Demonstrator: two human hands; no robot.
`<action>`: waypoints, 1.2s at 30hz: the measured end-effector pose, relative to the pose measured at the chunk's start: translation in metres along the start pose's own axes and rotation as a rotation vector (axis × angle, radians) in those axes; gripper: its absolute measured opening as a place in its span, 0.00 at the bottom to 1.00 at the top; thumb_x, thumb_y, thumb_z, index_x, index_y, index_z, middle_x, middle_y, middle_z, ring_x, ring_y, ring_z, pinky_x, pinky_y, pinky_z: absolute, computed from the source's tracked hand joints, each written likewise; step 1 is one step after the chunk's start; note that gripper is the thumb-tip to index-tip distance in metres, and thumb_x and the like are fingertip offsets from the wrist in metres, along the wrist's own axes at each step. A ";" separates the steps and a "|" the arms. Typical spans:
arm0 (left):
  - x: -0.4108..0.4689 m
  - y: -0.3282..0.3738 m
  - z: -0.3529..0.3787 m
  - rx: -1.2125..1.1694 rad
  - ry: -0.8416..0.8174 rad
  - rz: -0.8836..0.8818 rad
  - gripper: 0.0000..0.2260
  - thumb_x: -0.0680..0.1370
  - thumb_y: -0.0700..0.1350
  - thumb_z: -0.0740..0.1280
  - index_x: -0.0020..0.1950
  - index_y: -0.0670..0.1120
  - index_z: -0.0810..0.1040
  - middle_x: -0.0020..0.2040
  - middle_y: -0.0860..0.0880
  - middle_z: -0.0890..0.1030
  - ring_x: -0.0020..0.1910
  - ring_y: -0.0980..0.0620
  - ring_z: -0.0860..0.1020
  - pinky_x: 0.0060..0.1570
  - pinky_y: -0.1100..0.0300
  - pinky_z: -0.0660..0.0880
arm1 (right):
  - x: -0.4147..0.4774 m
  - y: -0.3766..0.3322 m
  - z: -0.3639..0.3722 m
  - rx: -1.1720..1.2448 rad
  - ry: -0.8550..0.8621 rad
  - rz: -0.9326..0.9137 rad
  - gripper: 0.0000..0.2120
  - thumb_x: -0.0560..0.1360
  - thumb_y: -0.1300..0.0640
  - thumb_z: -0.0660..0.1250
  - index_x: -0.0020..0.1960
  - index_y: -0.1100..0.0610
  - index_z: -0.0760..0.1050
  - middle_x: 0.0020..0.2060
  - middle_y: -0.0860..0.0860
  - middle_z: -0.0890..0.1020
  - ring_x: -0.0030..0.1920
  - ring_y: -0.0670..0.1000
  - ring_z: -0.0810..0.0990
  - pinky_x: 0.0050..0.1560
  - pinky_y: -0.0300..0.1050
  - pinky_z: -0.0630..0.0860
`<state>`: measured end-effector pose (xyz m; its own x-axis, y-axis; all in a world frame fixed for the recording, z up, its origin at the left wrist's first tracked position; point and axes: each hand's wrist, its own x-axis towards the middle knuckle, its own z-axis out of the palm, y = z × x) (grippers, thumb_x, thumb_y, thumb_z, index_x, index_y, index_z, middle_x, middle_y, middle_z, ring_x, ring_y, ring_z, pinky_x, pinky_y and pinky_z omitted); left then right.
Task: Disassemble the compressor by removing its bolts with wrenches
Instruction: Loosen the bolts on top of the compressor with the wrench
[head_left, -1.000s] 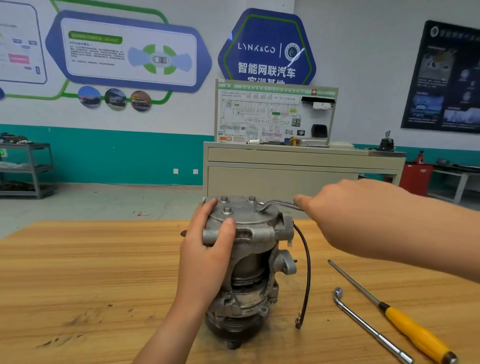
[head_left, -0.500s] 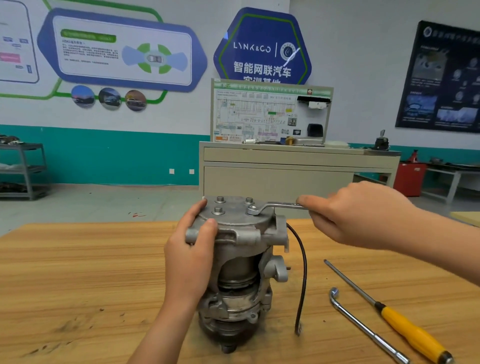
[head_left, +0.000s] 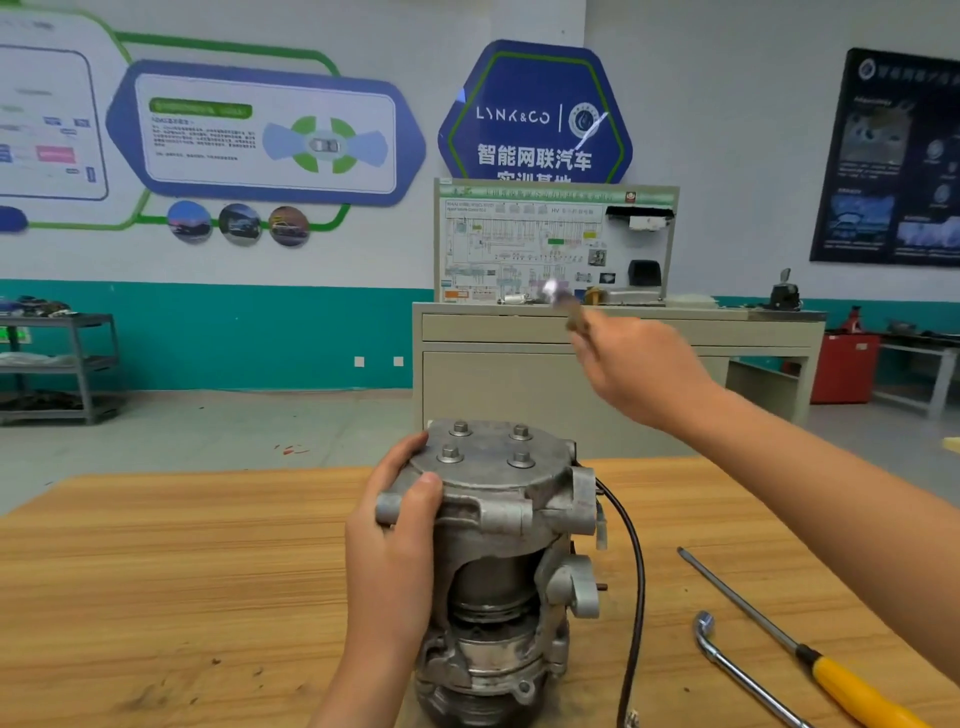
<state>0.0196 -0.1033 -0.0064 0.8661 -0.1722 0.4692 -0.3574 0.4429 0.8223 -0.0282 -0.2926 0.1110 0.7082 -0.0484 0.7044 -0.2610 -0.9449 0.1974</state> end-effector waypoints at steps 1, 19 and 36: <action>-0.001 0.000 0.001 0.003 0.017 0.007 0.13 0.67 0.51 0.63 0.49 0.60 0.80 0.54 0.52 0.81 0.54 0.52 0.79 0.53 0.51 0.77 | -0.007 0.002 -0.013 0.164 -0.011 0.095 0.13 0.81 0.55 0.51 0.62 0.58 0.67 0.38 0.53 0.78 0.35 0.52 0.76 0.34 0.47 0.73; -0.017 -0.006 0.019 0.150 0.112 0.188 0.12 0.69 0.51 0.61 0.51 0.58 0.76 0.65 0.64 0.70 0.64 0.73 0.64 0.55 0.83 0.61 | -0.072 -0.036 -0.075 -0.154 -0.507 0.010 0.21 0.78 0.58 0.53 0.69 0.43 0.60 0.32 0.45 0.67 0.31 0.46 0.67 0.31 0.40 0.68; -0.017 -0.008 0.021 0.104 0.119 0.166 0.13 0.69 0.51 0.62 0.53 0.56 0.76 0.63 0.67 0.69 0.64 0.71 0.65 0.59 0.72 0.64 | -0.078 -0.043 -0.082 -0.439 -0.529 -0.148 0.21 0.77 0.61 0.57 0.68 0.50 0.62 0.30 0.47 0.63 0.26 0.45 0.61 0.23 0.37 0.55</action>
<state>0.0005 -0.1227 -0.0146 0.8254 0.0030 0.5645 -0.5270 0.3625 0.7687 -0.1259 -0.2215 0.1039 0.9516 -0.1860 0.2445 -0.2993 -0.7409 0.6012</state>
